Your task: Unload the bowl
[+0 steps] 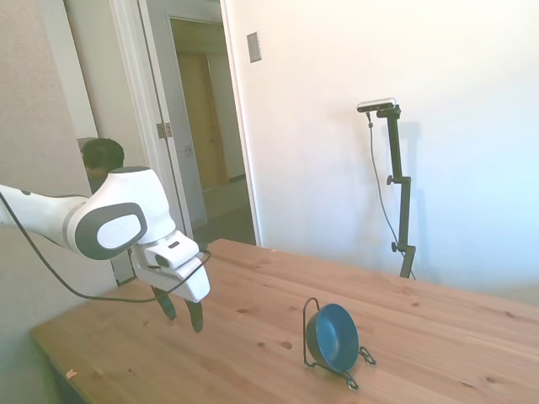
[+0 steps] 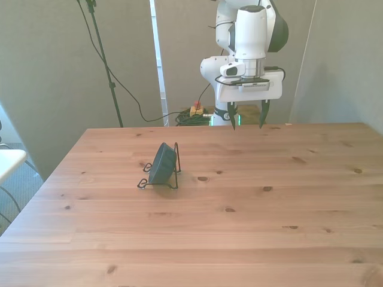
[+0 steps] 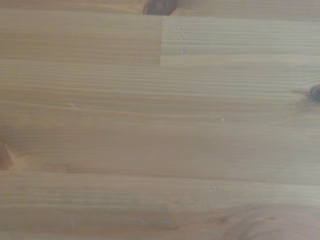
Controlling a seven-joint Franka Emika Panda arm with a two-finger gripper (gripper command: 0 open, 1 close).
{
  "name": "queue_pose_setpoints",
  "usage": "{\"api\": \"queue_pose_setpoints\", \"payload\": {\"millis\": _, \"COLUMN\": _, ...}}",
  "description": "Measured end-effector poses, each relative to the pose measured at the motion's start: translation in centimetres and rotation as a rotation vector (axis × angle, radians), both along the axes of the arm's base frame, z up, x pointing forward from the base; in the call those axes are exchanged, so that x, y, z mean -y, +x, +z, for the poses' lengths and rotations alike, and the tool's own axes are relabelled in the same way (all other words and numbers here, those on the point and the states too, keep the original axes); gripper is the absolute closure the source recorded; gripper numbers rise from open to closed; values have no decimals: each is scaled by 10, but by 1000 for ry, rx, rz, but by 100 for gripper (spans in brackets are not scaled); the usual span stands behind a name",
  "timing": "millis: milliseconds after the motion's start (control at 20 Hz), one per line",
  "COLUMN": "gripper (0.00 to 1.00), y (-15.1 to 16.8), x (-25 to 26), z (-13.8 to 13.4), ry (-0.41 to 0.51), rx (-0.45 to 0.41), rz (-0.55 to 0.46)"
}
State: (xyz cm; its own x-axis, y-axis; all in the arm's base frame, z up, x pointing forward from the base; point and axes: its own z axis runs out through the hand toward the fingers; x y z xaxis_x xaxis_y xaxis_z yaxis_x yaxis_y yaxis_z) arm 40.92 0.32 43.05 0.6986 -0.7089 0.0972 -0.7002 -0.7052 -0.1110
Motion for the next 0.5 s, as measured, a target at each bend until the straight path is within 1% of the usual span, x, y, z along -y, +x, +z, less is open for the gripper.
{"api": "queue_pose_setpoints", "payload": {"millis": 250, "gripper": 0, "y": 0, "x": 7, "z": -1, "ry": 4, "rx": -3, "rz": -13}}
{"api": "queue_pose_setpoints", "payload": {"millis": 500, "gripper": 0, "y": -10, "x": 51, "z": 12, "ry": -14, "rx": 3, "rz": -29}}
